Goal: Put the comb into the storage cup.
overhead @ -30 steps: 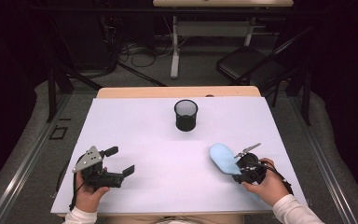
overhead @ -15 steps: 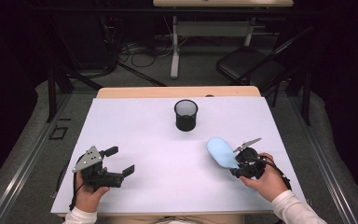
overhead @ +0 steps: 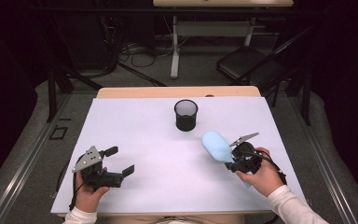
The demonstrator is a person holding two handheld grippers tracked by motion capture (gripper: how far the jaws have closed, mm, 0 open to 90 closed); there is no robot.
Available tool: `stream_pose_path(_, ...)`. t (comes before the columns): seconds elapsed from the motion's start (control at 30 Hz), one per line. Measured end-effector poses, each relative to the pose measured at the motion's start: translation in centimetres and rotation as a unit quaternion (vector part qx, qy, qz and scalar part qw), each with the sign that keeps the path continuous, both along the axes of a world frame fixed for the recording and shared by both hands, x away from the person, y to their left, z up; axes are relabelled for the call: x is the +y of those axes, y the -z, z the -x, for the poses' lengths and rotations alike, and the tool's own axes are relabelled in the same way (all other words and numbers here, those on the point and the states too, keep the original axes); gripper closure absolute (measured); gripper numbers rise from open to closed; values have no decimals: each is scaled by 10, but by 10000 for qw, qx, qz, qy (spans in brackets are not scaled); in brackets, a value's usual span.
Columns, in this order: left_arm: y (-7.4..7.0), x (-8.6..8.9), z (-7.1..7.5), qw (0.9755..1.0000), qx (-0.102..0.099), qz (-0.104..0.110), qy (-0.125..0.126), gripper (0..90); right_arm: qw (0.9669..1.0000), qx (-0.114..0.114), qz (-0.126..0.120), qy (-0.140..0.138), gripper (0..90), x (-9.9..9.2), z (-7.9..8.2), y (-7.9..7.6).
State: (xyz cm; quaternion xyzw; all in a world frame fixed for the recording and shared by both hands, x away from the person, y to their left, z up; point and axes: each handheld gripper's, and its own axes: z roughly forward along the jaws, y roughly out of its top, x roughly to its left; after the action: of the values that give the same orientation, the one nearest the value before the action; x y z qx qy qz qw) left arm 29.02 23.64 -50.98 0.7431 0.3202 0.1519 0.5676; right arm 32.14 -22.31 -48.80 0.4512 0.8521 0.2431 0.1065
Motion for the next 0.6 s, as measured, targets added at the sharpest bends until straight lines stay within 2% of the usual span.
stream_pose_path(0.33,0,0,0,10000,-1,2,1,5,9999,-105,-101,-63,696,5,-4,-6)
stream_pose_path(0.43,0,0,0,10000,5,4,0,5,9996,-221,-195,-30,696,6,-4,-9)
stream_pose_path(0.6,0,0,0,10000,16,-18,7,5,9993,-274,-234,-66,696,6,-6,-16)
